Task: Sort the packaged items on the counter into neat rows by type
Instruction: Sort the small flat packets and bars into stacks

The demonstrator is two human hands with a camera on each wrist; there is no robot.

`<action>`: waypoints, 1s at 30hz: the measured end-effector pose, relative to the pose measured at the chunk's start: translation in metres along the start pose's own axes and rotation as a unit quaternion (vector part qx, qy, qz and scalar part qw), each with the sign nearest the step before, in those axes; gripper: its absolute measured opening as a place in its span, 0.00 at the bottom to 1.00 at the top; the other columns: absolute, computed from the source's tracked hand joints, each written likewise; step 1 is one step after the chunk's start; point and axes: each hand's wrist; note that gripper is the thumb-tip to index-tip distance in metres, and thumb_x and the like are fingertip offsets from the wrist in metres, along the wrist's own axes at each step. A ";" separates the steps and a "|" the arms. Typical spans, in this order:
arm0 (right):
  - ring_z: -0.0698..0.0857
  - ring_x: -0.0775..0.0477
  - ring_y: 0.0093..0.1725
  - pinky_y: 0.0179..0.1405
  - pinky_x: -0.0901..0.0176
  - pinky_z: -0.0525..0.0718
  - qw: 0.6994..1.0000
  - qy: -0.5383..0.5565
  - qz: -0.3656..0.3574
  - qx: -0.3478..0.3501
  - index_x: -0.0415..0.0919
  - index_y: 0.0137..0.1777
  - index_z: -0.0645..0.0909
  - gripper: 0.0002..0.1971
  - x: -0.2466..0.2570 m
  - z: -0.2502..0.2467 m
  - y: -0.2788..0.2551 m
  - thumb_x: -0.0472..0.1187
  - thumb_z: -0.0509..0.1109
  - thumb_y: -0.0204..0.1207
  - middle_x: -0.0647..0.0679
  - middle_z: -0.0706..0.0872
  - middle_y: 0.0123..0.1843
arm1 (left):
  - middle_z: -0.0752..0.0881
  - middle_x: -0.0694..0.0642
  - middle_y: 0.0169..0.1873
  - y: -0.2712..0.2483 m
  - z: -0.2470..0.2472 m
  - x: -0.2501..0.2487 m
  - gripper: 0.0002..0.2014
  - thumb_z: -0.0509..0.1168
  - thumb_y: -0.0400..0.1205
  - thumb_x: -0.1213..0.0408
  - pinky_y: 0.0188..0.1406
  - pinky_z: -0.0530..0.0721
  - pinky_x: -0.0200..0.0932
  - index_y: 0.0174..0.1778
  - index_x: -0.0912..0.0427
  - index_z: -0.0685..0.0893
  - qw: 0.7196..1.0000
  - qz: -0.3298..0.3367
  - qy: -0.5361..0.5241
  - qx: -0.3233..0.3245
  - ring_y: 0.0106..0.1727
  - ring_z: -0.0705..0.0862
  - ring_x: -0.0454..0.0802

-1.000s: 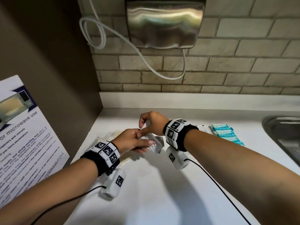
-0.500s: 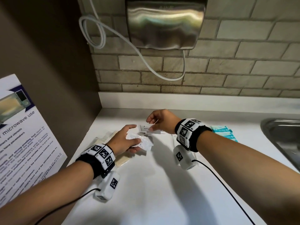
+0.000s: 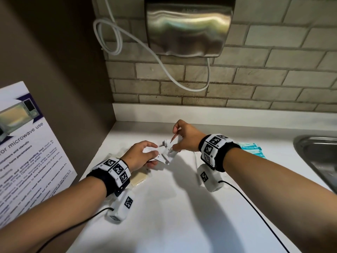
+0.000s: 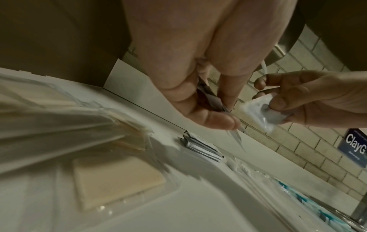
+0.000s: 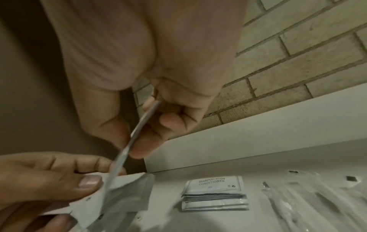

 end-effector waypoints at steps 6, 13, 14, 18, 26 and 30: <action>0.72 0.56 0.23 0.25 0.66 0.72 0.996 -0.065 -0.020 0.053 0.43 0.41 0.76 0.14 0.005 0.004 0.000 0.30 0.79 0.66 0.52 0.76 0.27 | 0.88 0.61 0.39 0.002 0.003 -0.006 0.11 0.66 0.84 0.67 0.31 0.88 0.36 0.62 0.60 0.81 1.000 0.022 -0.001 -0.016 0.31 0.88 0.47; 0.77 0.58 0.31 0.28 0.74 0.73 0.998 -0.054 -0.012 0.027 0.41 0.48 0.86 0.07 0.012 0.006 -0.001 0.38 0.78 0.71 0.56 0.80 0.33 | 0.84 0.62 0.47 0.005 0.010 -0.012 0.06 0.58 0.87 0.70 0.24 0.85 0.36 0.56 0.59 0.79 0.998 0.016 -0.057 -0.011 0.32 0.87 0.53; 0.78 0.56 0.35 0.31 0.72 0.74 0.998 -0.061 -0.006 0.025 0.41 0.52 0.87 0.10 0.012 0.006 -0.001 0.38 0.78 0.71 0.56 0.81 0.37 | 0.83 0.63 0.48 0.005 0.011 -0.013 0.07 0.57 0.88 0.70 0.25 0.85 0.37 0.56 0.60 0.80 0.998 0.016 -0.061 -0.011 0.32 0.86 0.54; 0.78 0.59 0.35 0.32 0.69 0.74 0.997 -0.070 -0.004 0.027 0.46 0.56 0.83 0.21 0.009 0.007 0.001 0.40 0.84 0.64 0.58 0.80 0.40 | 0.83 0.61 0.44 0.002 0.016 -0.018 0.12 0.55 0.89 0.62 0.26 0.83 0.43 0.53 0.65 0.81 0.994 0.000 -0.112 0.006 0.30 0.84 0.57; 0.81 0.55 0.48 0.44 0.65 0.78 0.995 -0.096 0.017 0.018 0.48 0.64 0.75 0.33 0.001 0.007 -0.009 0.49 0.85 0.60 0.54 0.80 0.54 | 0.85 0.64 0.44 0.002 0.023 -0.011 0.11 0.59 0.87 0.71 0.28 0.86 0.37 0.64 0.67 0.79 0.997 0.014 -0.036 0.066 0.35 0.86 0.54; 0.80 0.50 0.60 0.56 0.63 0.74 0.976 -0.168 0.077 0.113 0.45 0.75 0.66 0.42 -0.005 0.015 -0.022 0.46 0.84 0.63 0.51 0.80 0.67 | 0.86 0.66 0.42 0.001 0.021 -0.002 0.12 0.58 0.87 0.72 0.32 0.87 0.42 0.66 0.59 0.76 0.996 0.013 -0.012 0.084 0.31 0.85 0.52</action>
Point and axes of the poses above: each hand's wrist, its own y-axis towards the middle knuckle, its own z-axis out of the palm, x = y × z
